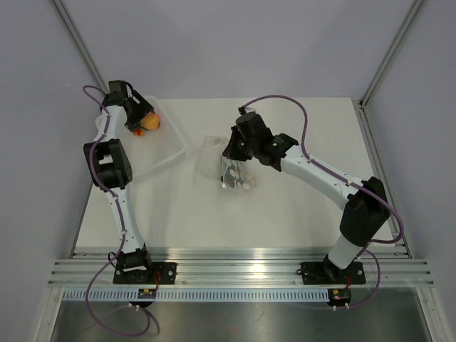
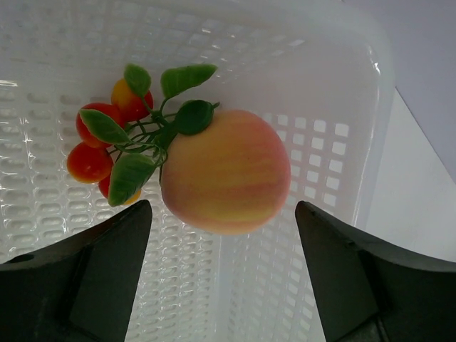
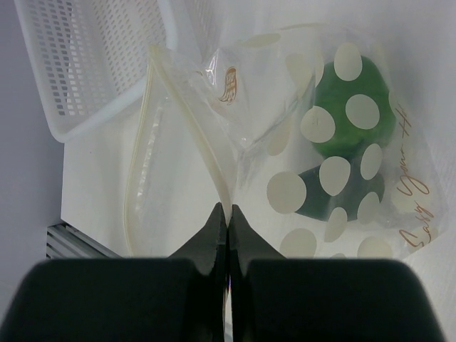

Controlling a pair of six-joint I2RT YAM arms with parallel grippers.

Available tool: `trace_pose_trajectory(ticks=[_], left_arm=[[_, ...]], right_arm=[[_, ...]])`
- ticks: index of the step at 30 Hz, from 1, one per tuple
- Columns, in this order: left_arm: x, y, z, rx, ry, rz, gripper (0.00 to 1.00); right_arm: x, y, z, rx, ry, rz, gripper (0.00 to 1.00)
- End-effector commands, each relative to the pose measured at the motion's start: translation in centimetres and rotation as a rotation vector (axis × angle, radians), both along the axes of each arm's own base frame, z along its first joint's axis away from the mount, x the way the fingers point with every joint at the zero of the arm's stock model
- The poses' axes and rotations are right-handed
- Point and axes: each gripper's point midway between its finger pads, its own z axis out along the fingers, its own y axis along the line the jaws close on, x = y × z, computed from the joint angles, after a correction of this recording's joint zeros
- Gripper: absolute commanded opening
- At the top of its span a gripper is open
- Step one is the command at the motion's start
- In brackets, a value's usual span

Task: Place the food in the zip-top bag and seal the zipper
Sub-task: Pick up the fake fruit from the bin.

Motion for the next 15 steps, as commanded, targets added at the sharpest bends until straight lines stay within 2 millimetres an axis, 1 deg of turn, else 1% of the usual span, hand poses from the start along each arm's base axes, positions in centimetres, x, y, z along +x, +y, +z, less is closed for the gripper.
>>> trace_pose_trajectory(ticks=[1,2,3,5,7,8,12,14,15], left_arm=[[2.2,0.1,2.2,0.003,-0.099,-0.003,0.85],[2.3,0.2,1.6,0.000,-0.091,-0.003,0.85],[2.6,0.1,1.7,-0.003,-0.098,-0.004,0.85],[2.8,-0.3,0.9,-0.009,-0.088,-0.012,0.84],[3.0,-0.5,0.5,-0.014,-0.089,-0.019,0.83],[3.1,-0.4,0.7,-0.013,-0.093,-0.019,0.83],[3.2,-0.8,-0.3,-0.020,-0.079,-0.026,0.81],[3.0,-1.1,-0.5,-0.026,-0.069,-0.032,0.74],[2.8,-1.2,0.1,-0.024,-0.076,-0.035,0.70]], right_arm=[[0.3,0.8,1.9,0.028,-0.037,0.013,0.00],[0.3,0.7,1.8,0.029,-0.036,0.011,0.00],[0.3,0.7,1.8,0.031,-0.038,0.012,0.00],[0.3,0.7,1.7,0.027,-0.036,0.012,0.00],[0.3,0.6,1.4,0.017,-0.034,0.012,0.00],[0.3,0.6,1.4,0.016,-0.033,0.010,0.00],[0.3,0.6,1.6,0.017,-0.037,0.012,0.00],[0.3,0.6,1.5,0.015,-0.034,0.009,0.00],[0.3,0.6,1.7,0.018,-0.038,0.009,0.00]])
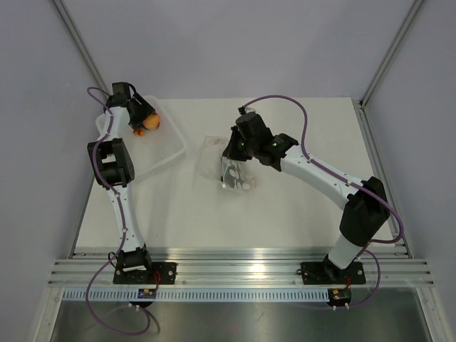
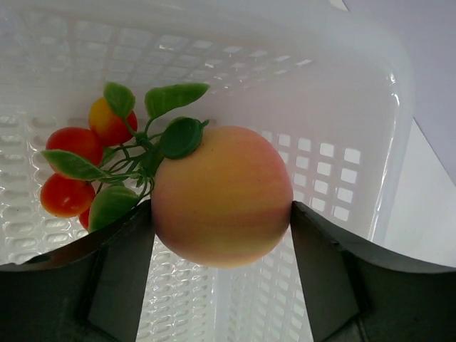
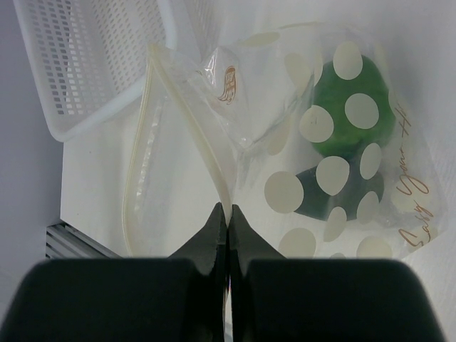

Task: Place the food in the zip-top bag and seal the zipper
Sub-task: Pick up the fake fruit from the bin, then place the fake fruit in the zipper food storage bag.

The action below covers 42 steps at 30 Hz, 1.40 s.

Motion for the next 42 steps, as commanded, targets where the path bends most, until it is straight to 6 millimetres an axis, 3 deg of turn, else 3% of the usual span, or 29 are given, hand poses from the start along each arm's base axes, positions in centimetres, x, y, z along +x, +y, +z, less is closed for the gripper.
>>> trace_pose_trajectory(ticks=[1,2,3,6,7,8,9,10,11,12,13,14,15,16,17,18,19,21,23,24,25,28,35,42], left_arm=[[1.2,-0.5,2.6,-0.003,-0.080,-0.019,0.64],[0.9,-0.7,2.3,-0.001,-0.077,-0.024,0.60],[0.7,-0.8,4.5,0.011,-0.114,-0.027,0.57],[-0.4,-1.2,6.1,0.023,-0.129,-0.037,0.47],[-1.0,-1.3,8.5,0.036,-0.166,-0.040,0.46],[-1.4,-1.3,9.3,0.054,-0.173,-0.033,0.43],[-2.5,-1.5,8.6,0.063,-0.148,-0.039,0.42],[-3.3,-1.9,11.2,0.076,-0.188,-0.044,0.42],[-3.8,-1.9,11.7,0.090,-0.196,-0.042,0.42],[-5.2,-2.2,10.9,0.095,-0.168,-0.053,0.41],[-5.9,-2.5,11.3,0.101,-0.173,-0.058,0.41],[-6.9,-2.7,13.8,0.122,-0.226,-0.051,0.41],[-7.7,-2.9,14.1,0.133,-0.233,-0.051,0.41],[-9.4,-3.2,12.1,0.129,-0.186,-0.051,0.41],[-10.3,-3.6,14.4,0.134,-0.243,-0.052,0.40],[-11.1,-3.9,14.4,0.130,-0.246,-0.058,0.38],[-12.4,-4.7,13.3,0.118,-0.220,-0.077,0.37],[-14.0,-6.6,14.8,0.114,-0.258,-0.154,0.37],[-15.8,-9.7,14.4,0.076,-0.250,-0.256,0.36],[-16.8,-10.8,15.7,0.080,-0.285,-0.299,0.36],[-17.8,-12.9,15.8,0.076,-0.280,-0.357,0.36],[-20.2,-15.8,17.8,0.094,-0.321,-0.455,0.36],[-25.7,-19.7,20.3,0.064,-0.373,-0.566,0.34],[-28.9,-23.1,20.8,0.014,-0.384,-0.689,0.34]], right_arm=[[0.3,0.6,1.8,0.021,-0.040,0.009,0.00],[0.3,0.5,1.6,0.017,-0.038,0.008,0.00],[0.3,0.5,1.6,0.018,-0.037,0.007,0.00],[0.4,0.5,1.3,0.015,-0.031,0.004,0.00],[0.4,0.6,1.3,0.016,-0.032,0.005,0.00],[0.4,0.6,1.3,0.019,-0.031,0.004,0.00],[0.4,0.6,1.1,0.016,-0.028,0.002,0.00],[0.5,0.6,0.9,0.014,-0.026,0.000,0.00],[0.4,0.6,0.9,0.013,-0.025,0.000,0.00],[0.5,0.6,0.7,0.008,-0.021,-0.003,0.00],[0.5,0.6,0.7,0.008,-0.021,-0.003,0.00],[0.5,0.6,0.6,0.006,-0.021,-0.004,0.00],[0.5,0.6,0.5,0.005,-0.018,-0.003,0.00],[0.6,0.7,0.6,0.010,-0.018,-0.004,0.00],[0.6,0.8,0.6,0.010,-0.017,-0.002,0.00],[0.6,0.8,0.5,0.009,-0.014,-0.001,0.00],[0.6,0.9,0.6,0.013,-0.015,0.003,0.00],[0.7,1.0,0.7,0.014,-0.017,0.001,0.00],[0.8,1.1,0.8,0.018,-0.021,-0.001,0.00],[0.9,1.2,0.7,0.018,-0.020,0.000,0.00],[1.0,1.3,1.0,0.021,-0.021,0.000,0.00],[1.1,1.5,0.9,0.024,-0.019,0.001,0.00],[1.2,1.6,1.0,0.028,-0.020,-0.001,0.00],[1.3,1.7,1.1,0.027,-0.023,0.003,0.00]])
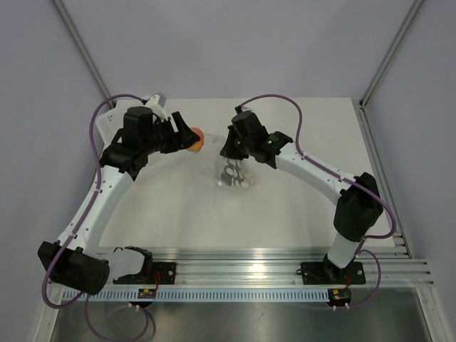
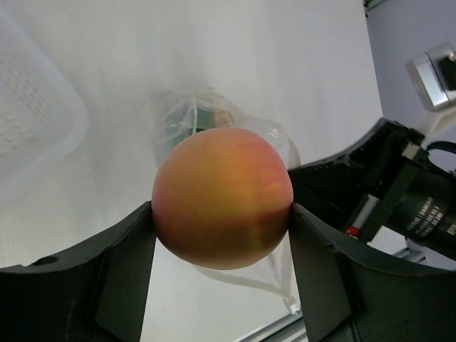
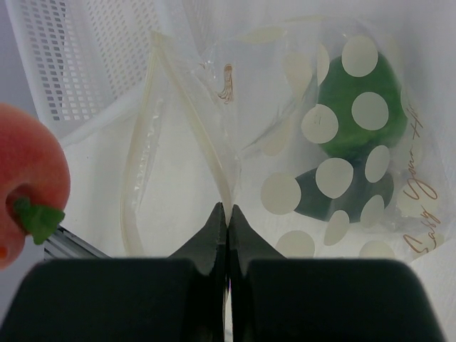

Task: Place the food in the zip-top bag and seal the zipper
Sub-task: Place the fake fruit in the zipper food storage bag, then pick up the fake fruit from the bin.

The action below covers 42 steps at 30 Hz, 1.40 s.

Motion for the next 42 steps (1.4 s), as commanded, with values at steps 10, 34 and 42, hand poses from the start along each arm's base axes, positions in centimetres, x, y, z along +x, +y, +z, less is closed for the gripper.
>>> trace_pose_trajectory(ticks=[10,34,42], left_arm=[[-0.9,-6.0,-5.3,-0.049,0.137,-0.191,0.75],[10.7,12.3,-4.8,0.176,0.155,0.346,0.67],[16.2,21.1,-8.9,0.265,0.241,0.605,0.60]], right_arm=[[-0.1,0.1,2.6,0.043,-0.046,-0.005,0.00],[-1.0,-0.6,2.7,0.053,-0.054,0.000,0.00],[-0.8,-0.2,2.4,0.045,-0.058,0.023,0.00]])
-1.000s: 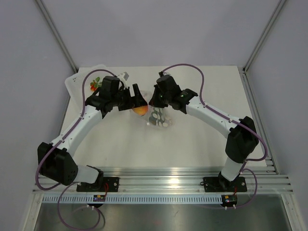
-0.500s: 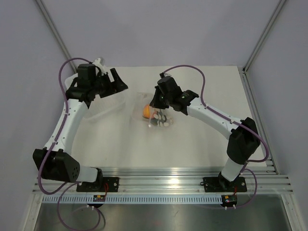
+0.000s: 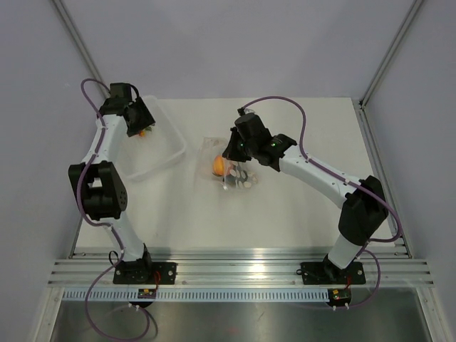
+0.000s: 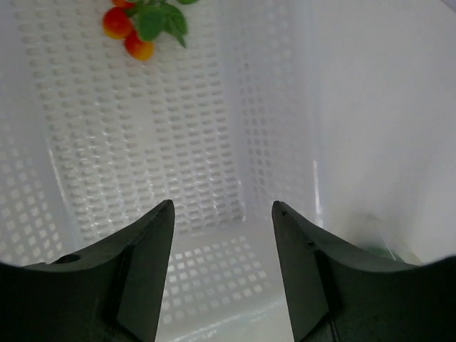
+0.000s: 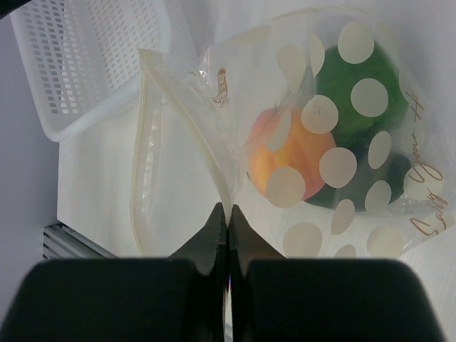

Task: Place the food in the zip-top bag and seal the zipper
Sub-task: Pick up the fake fruit from the bin.

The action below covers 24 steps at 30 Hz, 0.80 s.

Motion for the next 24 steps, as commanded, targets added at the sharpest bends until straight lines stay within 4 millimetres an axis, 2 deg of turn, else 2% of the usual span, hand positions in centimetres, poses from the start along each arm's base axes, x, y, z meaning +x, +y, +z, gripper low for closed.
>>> trace_pose_trajectory(ticks=[1,2,4,5,6,8,9,11,12,13,15,18,24], left_arm=[[2.3,4.7,0.2,0.058,-0.027,0.146,0.62],[2.8,5.8,-0.5,0.047,-0.022,0.170,0.65],[4.5,6.3,0.0,-0.001,-0.043,0.167,0.65],[5.3,6.9,-2.2,-0.015,-0.004,0.173,0.64],[6.2,7.3,-1.1,-0.019,-0.022,0.173,0.63],[7.2,7.5,-2.0,-0.015,-0.009,0.167,0.61],[7.7,7.7,-3.3,-0.016,0.009,0.170,0.59],[8.8,8.0,-3.0,-0.006,-0.013,0.164,0.57],[9.2,8.1,-4.2,-0.001,0.005,0.167,0.55],[9.6,8.5,-4.1,0.004,-0.007,0.172,0.54],[10.2,8.8,-5.1,0.000,-0.004,0.176,0.52],[10.8,9.1,-6.3,-0.014,-0.008,0.181,0.42],[10.5,10.0,-8.0,-0.022,0.008,0.204,0.38]], right_arm=[[0.1,0.7,1.9,0.036,-0.053,0.025,0.00],[0.2,0.8,1.9,0.036,-0.055,0.028,0.00],[0.4,1.0,1.6,0.033,-0.052,0.033,0.00],[0.4,1.1,1.4,0.030,-0.051,0.037,0.00],[0.5,1.2,1.3,0.028,-0.048,0.041,0.00],[0.6,1.4,1.0,0.022,-0.049,0.044,0.00],[0.7,1.4,1.0,0.020,-0.047,0.044,0.00],[0.9,1.5,0.7,0.011,-0.047,0.045,0.00],[0.9,1.5,0.6,0.011,-0.045,0.048,0.00],[0.8,1.5,0.5,0.009,-0.043,0.048,0.00],[0.9,1.5,0.5,0.002,-0.046,0.049,0.00],[0.9,1.2,0.2,-0.014,-0.048,0.046,0.00],[1.0,0.9,0.1,-0.035,-0.054,0.044,0.00]])
